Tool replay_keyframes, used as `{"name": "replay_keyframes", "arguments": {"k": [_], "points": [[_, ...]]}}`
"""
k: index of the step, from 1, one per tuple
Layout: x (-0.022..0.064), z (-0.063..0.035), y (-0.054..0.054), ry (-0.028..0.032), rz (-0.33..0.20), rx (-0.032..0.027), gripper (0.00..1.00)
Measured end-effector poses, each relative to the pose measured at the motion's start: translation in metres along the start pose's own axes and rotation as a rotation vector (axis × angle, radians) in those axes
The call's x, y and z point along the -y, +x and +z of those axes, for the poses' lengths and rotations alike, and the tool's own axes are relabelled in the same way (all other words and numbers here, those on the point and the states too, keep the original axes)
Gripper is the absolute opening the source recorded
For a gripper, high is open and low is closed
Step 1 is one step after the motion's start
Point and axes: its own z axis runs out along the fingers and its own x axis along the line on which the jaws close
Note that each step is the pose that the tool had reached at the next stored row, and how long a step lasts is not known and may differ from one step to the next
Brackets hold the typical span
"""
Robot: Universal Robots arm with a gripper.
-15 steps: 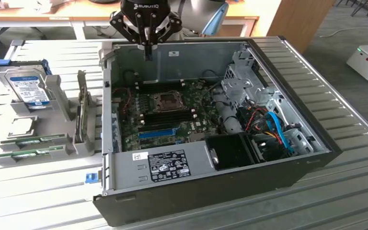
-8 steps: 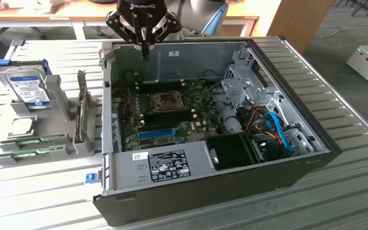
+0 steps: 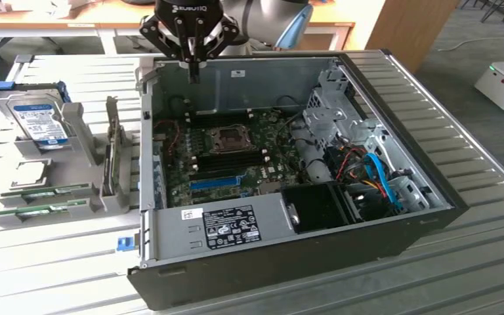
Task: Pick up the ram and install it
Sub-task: 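Reach for the ram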
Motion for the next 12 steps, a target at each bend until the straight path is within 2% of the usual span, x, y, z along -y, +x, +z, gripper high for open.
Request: {"name": "replay_keyframes", "arguments": {"k": [12], "points": [[0.0007,-0.0003,0.0095,0.0001,0.0,-0.0001,0.11]]}}
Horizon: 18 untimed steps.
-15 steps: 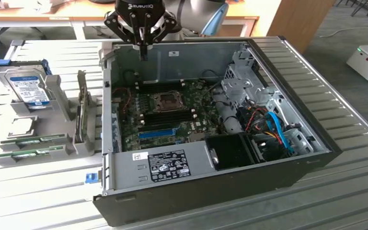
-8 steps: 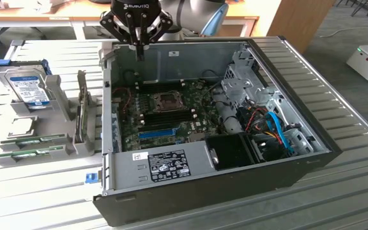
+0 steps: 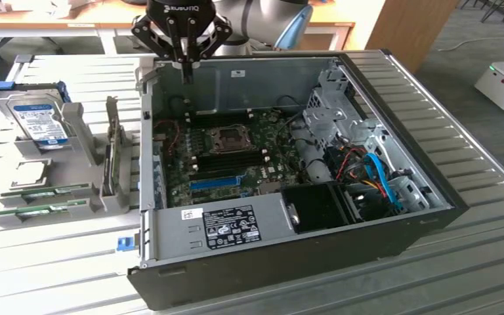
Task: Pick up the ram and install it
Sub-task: 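Reach for the ram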
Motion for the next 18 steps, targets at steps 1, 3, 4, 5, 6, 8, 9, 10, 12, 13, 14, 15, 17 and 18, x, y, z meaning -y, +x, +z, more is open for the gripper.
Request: {"name": "replay_keyframes", "arguments": {"k": [1,3,4,5,6,8,9,10,12,13,14,15,17,18], "points": [[0.0001,0.0,0.001,0.0,0.0,0.0,0.11],[0.0002,0.0,0.002,0.0,0.0,0.0,0.11],[0.0002,-0.0001,0.003,0.0,0.0,0.0,0.11],[0.0003,-0.0001,0.004,0.0,0.0,0.0,0.11],[0.0004,-0.0002,0.005,0.0001,0.0,0.0,0.11],[0.0005,-0.0002,0.006,0.0,0.0,0.0,0.11],[0.0006,-0.0002,0.007,0.0,0.0,0.0,0.11],[0.0006,-0.0002,0.008,0.0,0.0,0.0,0.11],[0.0007,-0.0003,0.01,0.0,0.0,0.0,0.11],[0.0008,-0.0003,0.011,0.0,0.0,0.0,0.11],[0.0009,-0.0003,0.012,0.0,0.0,0.0,0.11],[0.0009,-0.0003,0.012,0.0,0.0,0.0,0.11],[0.0011,-0.0004,0.014,0.0,0.0,0.0,0.11],[0.0011,-0.0003,0.015,-0.0001,0.0,0.0001,0.11]]}}
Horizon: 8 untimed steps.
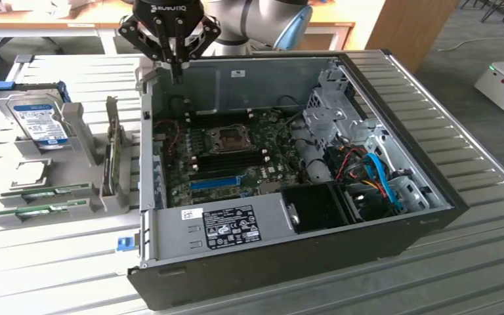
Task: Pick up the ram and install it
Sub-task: 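Reach for the ram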
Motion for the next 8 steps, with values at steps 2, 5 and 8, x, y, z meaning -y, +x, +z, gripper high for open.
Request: {"name": "replay_keyframes", "arguments": {"k": [2,5,8], "points": [[0.0001,-0.0001,0.0017,0.0001,0.0,-0.0001,0.11],[0.0003,-0.0002,0.0043,0.0001,0.0,-0.0001,0.11],[0.0005,-0.0003,0.0071,0.0001,0.0,-0.0001,0.11]]}}
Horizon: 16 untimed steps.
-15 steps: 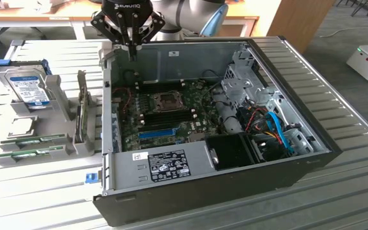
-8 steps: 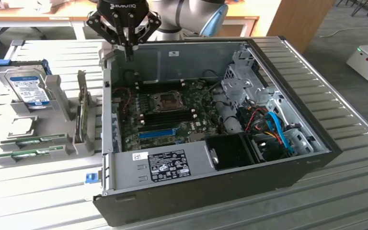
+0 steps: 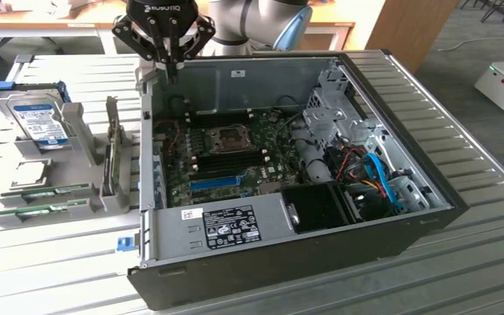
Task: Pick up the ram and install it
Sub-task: 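Reach for the ram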
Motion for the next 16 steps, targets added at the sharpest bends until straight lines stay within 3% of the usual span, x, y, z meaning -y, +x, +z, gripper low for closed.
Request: {"name": "replay_keyframes", "arguments": {"k": [16], "points": [[0.0011,-0.0004,0.015,-0.0001,0.0,0.0,0.11]]}}
